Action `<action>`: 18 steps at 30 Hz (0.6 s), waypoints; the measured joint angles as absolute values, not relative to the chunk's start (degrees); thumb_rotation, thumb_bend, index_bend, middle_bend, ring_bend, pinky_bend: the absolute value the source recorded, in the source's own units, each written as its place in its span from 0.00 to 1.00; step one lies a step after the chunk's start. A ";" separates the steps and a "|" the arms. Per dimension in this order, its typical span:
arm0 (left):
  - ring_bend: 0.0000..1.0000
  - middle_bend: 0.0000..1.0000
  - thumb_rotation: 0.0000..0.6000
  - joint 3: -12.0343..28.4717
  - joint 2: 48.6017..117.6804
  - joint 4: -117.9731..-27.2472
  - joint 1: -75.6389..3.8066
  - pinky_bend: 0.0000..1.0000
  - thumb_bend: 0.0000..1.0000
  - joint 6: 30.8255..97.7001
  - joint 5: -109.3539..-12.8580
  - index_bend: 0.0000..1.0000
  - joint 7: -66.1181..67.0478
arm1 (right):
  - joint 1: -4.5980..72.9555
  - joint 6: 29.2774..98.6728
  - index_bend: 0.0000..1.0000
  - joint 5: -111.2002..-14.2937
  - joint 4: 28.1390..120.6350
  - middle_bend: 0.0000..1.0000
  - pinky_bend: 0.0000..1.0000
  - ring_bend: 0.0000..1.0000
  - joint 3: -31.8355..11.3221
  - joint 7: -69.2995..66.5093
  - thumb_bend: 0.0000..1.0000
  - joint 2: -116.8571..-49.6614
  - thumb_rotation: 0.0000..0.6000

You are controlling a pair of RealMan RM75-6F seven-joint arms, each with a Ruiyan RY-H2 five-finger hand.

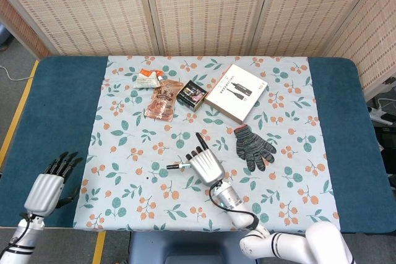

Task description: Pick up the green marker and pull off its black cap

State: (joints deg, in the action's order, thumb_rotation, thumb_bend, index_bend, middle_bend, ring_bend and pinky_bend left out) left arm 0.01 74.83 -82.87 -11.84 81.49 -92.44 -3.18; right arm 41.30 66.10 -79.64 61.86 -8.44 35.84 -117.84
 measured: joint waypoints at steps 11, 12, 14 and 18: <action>0.27 0.35 1.00 4.44 87.57 -86.30 -20.13 0.55 0.39 69.32 -86.50 0.33 -2.88 | 40.09 67.05 0.98 -77.63 69.43 0.81 0.00 0.44 -11.15 37.35 0.32 -114.24 1.00; 0.27 0.34 1.00 4.75 88.71 -86.34 -20.78 0.55 0.39 68.64 -85.91 0.32 -1.45 | 40.08 66.98 0.98 -77.45 69.48 0.81 0.00 0.44 -11.22 37.34 0.32 -114.27 1.00; 0.27 0.32 1.00 5.68 91.68 -86.13 -22.38 0.56 0.39 67.32 -84.47 0.29 2.15 | 40.03 66.69 0.98 -76.86 69.64 0.81 0.00 0.44 -11.45 37.25 0.32 -114.38 1.00; 0.27 0.30 1.00 7.93 96.80 -83.64 -25.31 0.56 0.38 65.95 -82.19 0.27 8.09 | 40.04 66.45 0.98 -76.42 69.98 0.81 0.01 0.44 -11.80 37.00 0.32 -114.48 1.00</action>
State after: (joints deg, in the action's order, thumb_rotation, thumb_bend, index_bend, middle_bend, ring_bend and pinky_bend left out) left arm 7.93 96.80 -83.64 -25.31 65.95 -82.19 8.09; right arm 40.04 66.45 -76.42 69.98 -11.80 37.00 -114.48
